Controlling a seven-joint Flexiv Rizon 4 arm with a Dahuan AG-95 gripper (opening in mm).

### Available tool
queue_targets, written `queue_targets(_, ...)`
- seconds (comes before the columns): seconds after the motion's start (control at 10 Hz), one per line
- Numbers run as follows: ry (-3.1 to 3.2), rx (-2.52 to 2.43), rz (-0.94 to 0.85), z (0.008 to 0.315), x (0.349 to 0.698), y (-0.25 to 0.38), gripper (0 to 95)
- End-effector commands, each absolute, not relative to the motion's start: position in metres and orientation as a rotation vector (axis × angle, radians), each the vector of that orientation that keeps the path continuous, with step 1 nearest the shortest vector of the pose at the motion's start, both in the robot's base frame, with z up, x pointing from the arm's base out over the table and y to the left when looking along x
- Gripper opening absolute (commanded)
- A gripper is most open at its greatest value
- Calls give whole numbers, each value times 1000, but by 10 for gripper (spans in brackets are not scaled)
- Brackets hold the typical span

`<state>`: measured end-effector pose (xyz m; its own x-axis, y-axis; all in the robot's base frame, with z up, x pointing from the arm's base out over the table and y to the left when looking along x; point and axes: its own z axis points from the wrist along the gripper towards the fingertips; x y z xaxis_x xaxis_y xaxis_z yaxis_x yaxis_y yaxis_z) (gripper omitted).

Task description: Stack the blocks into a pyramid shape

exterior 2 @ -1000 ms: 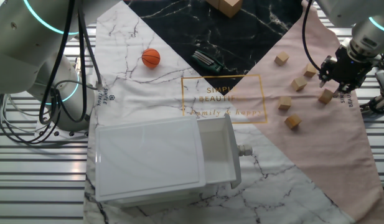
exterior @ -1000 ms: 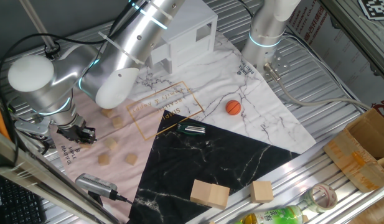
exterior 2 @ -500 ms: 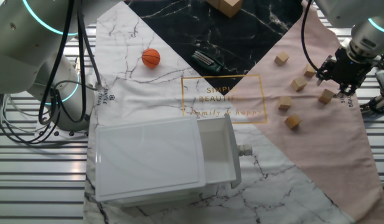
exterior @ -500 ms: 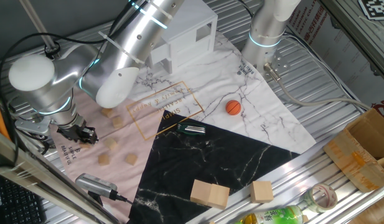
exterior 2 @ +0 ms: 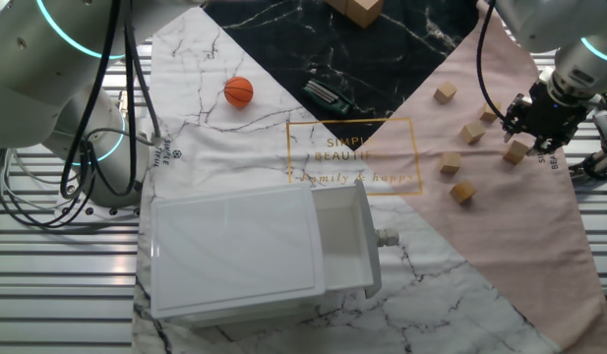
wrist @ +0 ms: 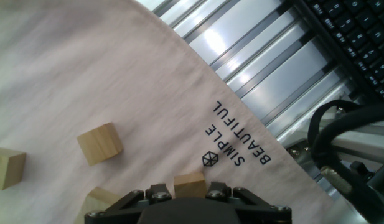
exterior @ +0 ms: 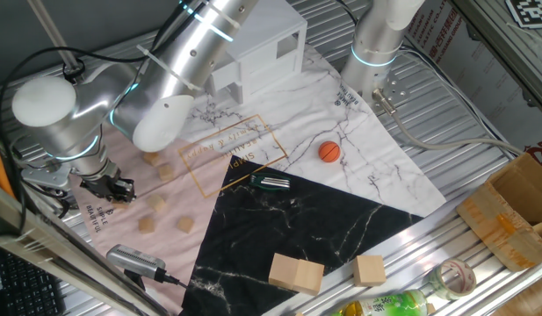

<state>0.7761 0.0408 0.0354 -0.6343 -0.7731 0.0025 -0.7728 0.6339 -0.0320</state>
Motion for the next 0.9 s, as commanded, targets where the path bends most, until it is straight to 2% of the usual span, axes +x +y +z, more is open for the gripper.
queue_targets(0.1,2826,-1338,-47,35,775,40,380)
queue_targets(0.9,2820,-1342,-39,26,778,34,380)
